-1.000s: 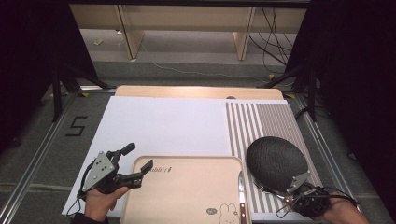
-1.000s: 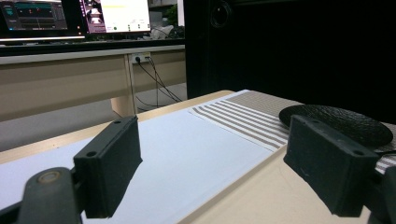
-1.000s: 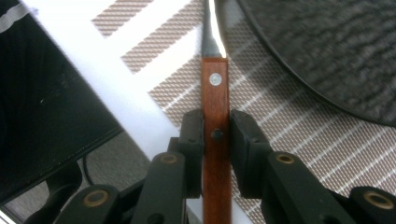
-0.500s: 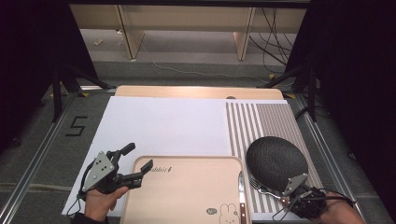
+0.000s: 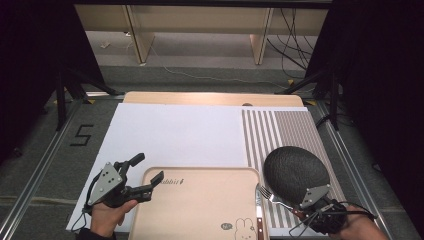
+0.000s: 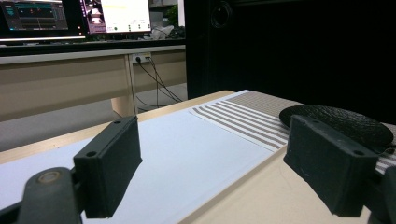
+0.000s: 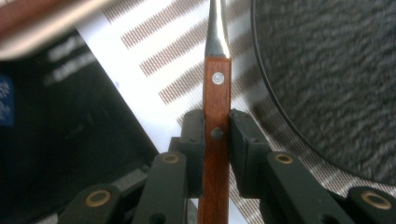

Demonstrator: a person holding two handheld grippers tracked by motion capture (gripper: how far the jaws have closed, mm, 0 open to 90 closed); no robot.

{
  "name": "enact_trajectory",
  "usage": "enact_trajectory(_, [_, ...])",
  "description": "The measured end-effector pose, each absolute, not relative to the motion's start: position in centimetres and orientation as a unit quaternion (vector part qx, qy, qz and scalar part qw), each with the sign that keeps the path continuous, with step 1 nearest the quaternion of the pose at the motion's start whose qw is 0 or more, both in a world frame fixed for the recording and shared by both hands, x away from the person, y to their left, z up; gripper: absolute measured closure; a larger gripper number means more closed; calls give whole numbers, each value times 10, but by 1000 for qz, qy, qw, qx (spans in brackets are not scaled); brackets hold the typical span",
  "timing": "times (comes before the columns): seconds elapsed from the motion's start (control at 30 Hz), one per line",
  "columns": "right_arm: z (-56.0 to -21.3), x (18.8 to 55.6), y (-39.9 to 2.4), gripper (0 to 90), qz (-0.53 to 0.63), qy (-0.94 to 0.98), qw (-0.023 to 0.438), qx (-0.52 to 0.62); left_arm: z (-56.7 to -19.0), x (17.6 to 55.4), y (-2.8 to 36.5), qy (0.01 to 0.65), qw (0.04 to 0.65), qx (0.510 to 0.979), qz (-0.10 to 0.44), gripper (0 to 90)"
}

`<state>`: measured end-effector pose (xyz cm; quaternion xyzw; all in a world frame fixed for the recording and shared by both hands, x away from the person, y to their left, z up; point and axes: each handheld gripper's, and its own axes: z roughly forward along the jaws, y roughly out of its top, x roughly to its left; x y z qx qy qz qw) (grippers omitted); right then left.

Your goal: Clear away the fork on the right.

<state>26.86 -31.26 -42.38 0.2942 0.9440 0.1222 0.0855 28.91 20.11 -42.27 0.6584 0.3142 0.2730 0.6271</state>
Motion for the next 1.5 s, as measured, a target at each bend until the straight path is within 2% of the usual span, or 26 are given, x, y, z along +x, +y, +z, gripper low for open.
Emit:
enact_trajectory(0.3, [-419,267,-291,770,167,945,74,272,-423,289,201,315,626,659,273,173])
enact_trajectory(0.8, [-418,264,-259,770,176,943,90,267,-423,289,201,314,628,658,273,173])
enact_trajectory(1.5, [-416,259,-191,770,191,958,66,203,-422,288,202,314,629,657,274,172])
